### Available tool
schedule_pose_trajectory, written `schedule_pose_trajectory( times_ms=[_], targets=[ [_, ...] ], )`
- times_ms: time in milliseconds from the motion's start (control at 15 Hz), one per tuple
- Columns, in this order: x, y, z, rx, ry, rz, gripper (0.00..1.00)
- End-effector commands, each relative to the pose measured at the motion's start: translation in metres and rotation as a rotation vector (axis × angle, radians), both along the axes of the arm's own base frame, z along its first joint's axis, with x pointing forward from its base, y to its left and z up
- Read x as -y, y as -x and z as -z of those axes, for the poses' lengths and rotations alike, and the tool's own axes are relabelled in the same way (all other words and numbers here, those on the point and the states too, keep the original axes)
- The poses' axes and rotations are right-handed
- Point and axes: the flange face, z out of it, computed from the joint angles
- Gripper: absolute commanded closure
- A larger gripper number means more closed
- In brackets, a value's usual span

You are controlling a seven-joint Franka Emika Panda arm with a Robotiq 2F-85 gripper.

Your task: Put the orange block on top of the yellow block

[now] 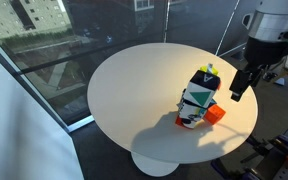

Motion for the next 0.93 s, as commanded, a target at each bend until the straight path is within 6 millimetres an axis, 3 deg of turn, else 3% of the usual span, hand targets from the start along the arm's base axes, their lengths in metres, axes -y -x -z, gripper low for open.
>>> schedule_pose_trajectory(
  times_ms=[0,267,867],
  targets=[
    [0.011,0.003,0.019,0.052,-0.005,-0.023,0.00],
    [0.011,0.006,0.038,0.086,-0.002,-0.023,0.00],
    [0.007,0.007,0.039,0.068,-0.012,-0.007,0.00]
  ],
)
